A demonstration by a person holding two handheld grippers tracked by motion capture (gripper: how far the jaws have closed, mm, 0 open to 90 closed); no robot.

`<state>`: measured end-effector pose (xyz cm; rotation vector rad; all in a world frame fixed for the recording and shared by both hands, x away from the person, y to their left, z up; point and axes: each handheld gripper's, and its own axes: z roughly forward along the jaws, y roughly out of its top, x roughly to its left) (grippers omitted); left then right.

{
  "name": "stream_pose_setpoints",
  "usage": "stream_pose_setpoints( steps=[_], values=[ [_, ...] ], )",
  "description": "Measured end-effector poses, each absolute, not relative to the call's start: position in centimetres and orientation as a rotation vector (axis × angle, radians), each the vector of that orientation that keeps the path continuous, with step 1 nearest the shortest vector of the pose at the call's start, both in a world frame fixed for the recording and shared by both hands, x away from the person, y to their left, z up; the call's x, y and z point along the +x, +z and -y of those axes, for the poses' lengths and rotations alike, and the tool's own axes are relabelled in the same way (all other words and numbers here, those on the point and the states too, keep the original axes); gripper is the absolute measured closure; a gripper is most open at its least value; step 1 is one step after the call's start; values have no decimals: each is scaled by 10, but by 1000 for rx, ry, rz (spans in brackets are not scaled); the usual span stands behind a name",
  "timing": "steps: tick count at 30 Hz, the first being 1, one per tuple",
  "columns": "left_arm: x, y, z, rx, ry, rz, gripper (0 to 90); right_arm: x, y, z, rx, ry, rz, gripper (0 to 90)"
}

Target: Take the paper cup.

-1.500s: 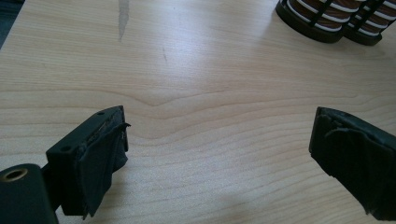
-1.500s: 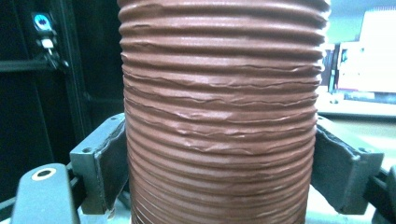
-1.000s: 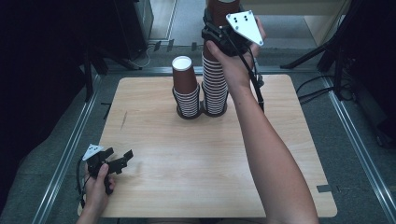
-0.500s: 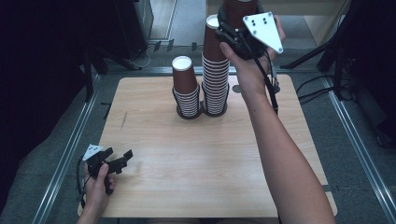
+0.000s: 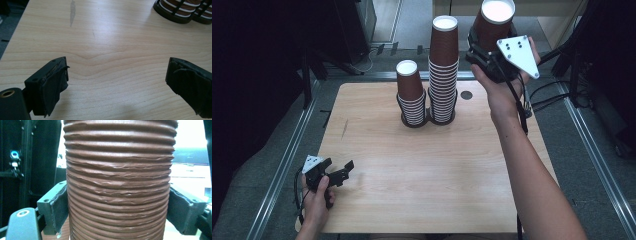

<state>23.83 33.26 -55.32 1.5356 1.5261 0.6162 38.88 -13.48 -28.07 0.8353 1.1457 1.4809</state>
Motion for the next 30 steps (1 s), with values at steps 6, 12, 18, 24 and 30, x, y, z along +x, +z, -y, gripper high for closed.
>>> stream_pose_setpoints(
  steps=[6, 12, 18, 24, 30],
  values=[
    [238, -549, -329, 1566, 645, -1510, 45, 377, -302, 148, 840, 1448, -1174, 153],
    [240, -538, -322, 1564, 657, -1476, 45, 363, -321, 159, 868, 1429, -1192, 153],
    [245, -523, -307, 1568, 664, -1428, 45, 348, -343, 160, 867, 1400, -1234, 153],
    [251, -506, -285, 1587, 654, -1358, 42, 339, -355, 156, 857, 1388, -1272, 152],
    [258, -489, -263, 1610, 659, -1280, 12, 331, -371, 158, 852, 1375, -1322, 152]
  ],
)
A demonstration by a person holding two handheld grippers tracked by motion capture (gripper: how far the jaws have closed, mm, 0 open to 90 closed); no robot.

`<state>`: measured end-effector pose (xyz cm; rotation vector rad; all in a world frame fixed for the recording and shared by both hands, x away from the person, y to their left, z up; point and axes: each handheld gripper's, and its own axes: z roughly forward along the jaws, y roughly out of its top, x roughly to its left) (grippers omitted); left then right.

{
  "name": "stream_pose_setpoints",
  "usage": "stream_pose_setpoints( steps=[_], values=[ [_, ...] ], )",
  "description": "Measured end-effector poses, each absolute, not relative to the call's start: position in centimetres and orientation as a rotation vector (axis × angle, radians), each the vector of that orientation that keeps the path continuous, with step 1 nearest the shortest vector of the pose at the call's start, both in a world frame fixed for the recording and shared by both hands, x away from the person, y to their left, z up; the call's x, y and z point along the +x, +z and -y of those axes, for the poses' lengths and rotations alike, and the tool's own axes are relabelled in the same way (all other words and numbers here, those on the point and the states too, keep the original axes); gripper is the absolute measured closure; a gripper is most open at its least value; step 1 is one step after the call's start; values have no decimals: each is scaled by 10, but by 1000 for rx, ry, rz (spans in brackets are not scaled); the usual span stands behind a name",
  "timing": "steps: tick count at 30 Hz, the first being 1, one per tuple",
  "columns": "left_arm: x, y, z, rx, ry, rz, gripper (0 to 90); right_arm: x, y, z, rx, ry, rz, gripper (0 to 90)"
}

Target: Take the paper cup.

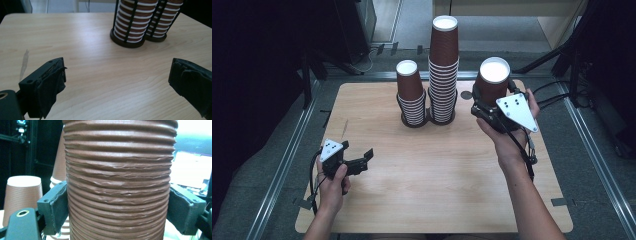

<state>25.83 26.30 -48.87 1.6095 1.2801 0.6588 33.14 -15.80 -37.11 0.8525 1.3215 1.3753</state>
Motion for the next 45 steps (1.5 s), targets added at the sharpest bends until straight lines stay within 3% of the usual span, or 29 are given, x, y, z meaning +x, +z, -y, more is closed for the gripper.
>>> stream_pose_setpoints(
  steps=[18, 45],
  values=[
    [282, -460, -204, 1607, 618, -1146, 1, 318, -415, 168, 872, 1374, -1397, 151],
    [274, -458, -164, 1673, 461, -993, 0, 298, -485, 122, 648, 1136, -1621, 149]
  ],
)
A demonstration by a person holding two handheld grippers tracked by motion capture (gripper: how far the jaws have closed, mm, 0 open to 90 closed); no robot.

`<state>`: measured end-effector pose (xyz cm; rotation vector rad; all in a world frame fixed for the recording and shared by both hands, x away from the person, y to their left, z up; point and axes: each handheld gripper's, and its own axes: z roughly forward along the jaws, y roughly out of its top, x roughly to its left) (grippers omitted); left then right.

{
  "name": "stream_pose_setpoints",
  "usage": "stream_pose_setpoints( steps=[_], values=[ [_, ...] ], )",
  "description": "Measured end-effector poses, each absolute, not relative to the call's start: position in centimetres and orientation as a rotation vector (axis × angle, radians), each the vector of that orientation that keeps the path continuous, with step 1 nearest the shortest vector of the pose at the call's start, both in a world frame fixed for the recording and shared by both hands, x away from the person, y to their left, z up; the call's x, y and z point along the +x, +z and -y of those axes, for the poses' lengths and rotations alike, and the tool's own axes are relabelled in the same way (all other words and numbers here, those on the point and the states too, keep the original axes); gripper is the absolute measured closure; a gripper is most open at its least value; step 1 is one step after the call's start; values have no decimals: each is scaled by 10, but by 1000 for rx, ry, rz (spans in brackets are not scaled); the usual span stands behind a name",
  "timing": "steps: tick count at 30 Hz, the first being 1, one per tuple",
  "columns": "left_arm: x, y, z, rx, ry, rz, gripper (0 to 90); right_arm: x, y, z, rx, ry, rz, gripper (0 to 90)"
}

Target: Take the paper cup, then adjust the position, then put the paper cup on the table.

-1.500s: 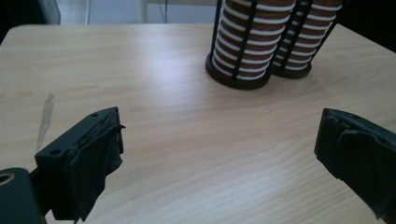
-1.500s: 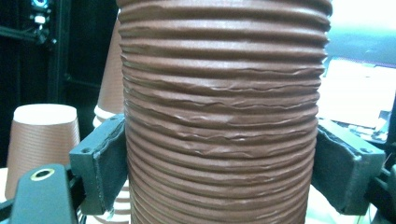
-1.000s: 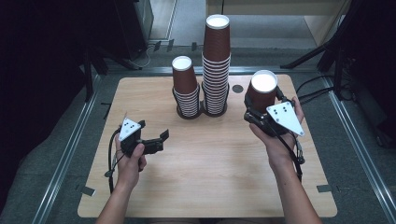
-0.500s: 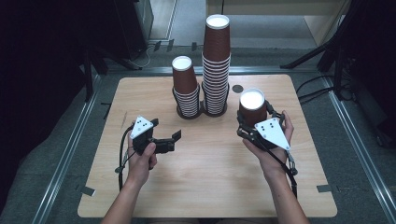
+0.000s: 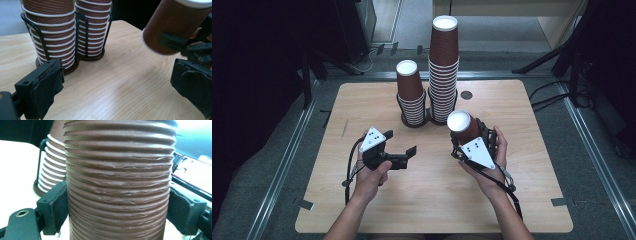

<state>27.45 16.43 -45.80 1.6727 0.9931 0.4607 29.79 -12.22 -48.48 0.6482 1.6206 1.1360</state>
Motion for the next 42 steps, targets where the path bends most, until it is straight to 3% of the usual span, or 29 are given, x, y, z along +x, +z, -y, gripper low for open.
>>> stream_pose_setpoints(
  steps=[42],
  values=[
    [266, -458, -135, 1756, 354, -877, 28, 276, -511, 75, 146, 897, -1702, 146]
  ],
)
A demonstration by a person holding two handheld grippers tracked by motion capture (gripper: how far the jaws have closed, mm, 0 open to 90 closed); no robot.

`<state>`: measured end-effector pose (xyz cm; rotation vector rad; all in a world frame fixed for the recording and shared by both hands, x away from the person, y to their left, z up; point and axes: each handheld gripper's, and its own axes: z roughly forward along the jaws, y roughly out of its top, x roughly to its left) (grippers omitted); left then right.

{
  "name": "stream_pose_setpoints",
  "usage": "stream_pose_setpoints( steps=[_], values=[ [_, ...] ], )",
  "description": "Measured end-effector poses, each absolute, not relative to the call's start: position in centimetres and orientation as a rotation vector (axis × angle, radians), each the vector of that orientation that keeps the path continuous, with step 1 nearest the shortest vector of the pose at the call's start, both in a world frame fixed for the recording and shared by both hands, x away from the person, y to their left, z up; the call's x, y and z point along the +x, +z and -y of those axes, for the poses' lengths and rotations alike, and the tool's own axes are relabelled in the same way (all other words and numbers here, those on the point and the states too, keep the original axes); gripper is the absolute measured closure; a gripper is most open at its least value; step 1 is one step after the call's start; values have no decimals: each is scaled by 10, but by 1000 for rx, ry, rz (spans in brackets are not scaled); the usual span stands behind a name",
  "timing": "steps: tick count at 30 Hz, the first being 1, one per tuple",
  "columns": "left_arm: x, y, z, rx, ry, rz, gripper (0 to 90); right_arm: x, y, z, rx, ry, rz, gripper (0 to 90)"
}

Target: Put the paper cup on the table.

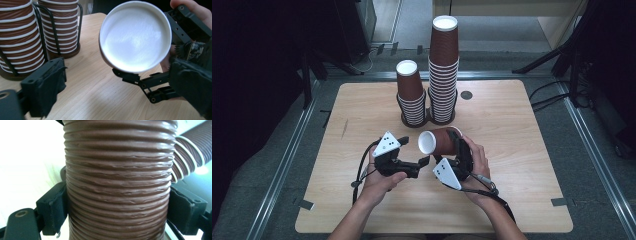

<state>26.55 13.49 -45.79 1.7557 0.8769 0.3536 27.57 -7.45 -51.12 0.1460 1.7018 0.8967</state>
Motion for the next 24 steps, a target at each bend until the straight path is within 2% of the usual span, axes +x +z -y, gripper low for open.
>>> stream_pose_setpoints(
  steps=[24],
  values=[
    [264, -457, -130, 1763, 327, -870, 138, 261, -516, 57, -72, 815, -1669, 144]
  ],
)
